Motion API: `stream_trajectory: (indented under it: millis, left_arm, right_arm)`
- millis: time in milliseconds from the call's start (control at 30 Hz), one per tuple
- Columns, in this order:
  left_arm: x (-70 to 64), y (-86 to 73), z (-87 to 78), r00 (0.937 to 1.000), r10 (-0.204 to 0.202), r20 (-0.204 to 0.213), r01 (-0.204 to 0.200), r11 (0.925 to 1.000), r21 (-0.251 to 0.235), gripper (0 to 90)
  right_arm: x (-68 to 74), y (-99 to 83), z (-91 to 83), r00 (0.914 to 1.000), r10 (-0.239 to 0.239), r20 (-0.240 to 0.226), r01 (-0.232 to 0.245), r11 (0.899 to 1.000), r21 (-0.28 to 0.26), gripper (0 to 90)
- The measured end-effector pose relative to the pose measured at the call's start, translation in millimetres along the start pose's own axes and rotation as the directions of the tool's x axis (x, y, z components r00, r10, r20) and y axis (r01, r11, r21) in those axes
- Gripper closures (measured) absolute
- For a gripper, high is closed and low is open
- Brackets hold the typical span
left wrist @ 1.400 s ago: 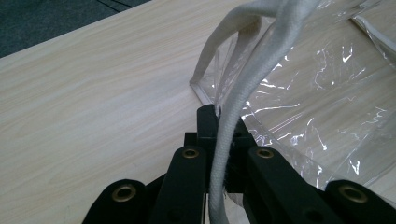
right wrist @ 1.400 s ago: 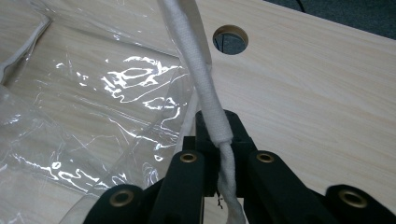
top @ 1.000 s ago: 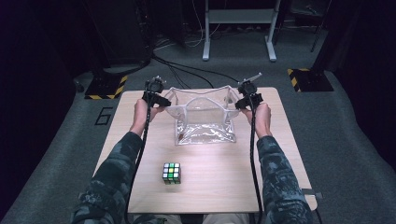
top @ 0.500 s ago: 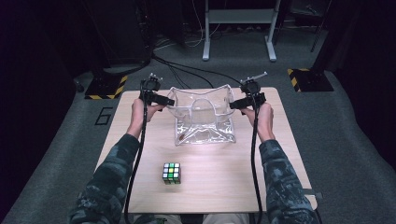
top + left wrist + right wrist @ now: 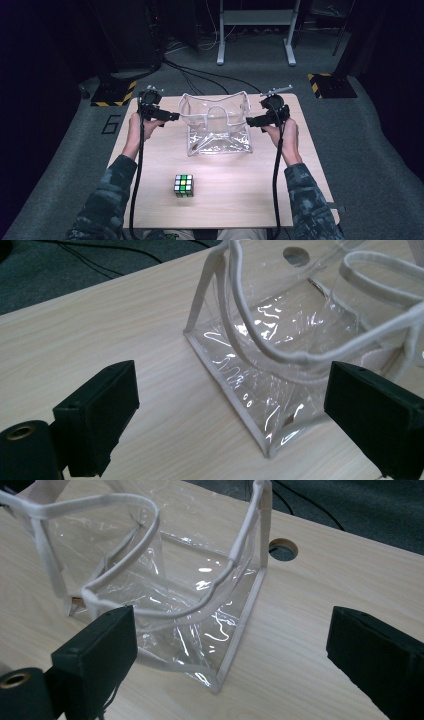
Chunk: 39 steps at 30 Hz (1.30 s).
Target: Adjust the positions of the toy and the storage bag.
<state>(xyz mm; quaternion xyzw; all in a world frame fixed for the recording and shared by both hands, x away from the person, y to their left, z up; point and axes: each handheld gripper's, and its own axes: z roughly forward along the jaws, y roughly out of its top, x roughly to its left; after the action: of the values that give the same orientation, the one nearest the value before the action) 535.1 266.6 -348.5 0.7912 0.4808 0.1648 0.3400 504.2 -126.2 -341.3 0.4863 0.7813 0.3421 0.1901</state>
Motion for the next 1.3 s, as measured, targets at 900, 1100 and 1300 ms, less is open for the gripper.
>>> stream_trajectory:
  millis: [900, 1100, 1300]
  left_arm:
    - [22.0, -162.5, -6.3, 0.9973, -0.07, -0.023, 0.071, 0.9958, 0.058, 6.3]
    - [20.1, -182.4, -6.3, 0.9979, -0.061, -0.021, 0.062, 0.9968, 0.05, 6.2]
    - [19.2, -200.7, -4.2, 0.9975, -0.051, -0.048, 0.054, 0.9975, 0.046, 5.8]
  right_arm:
    - [1.4, -130.9, -1.8, 0.9977, 0.037, 0.057, -0.039, 0.999, 0.035, 2.0]
    - [1.6, -154.1, 4.8, 0.9964, 0.061, 0.059, -0.064, 0.997, 0.046, 1.7]
    - [0.5, -173.5, 8.6, 0.9938, 0.085, 0.072, -0.088, 0.995, 0.05, 1.7]
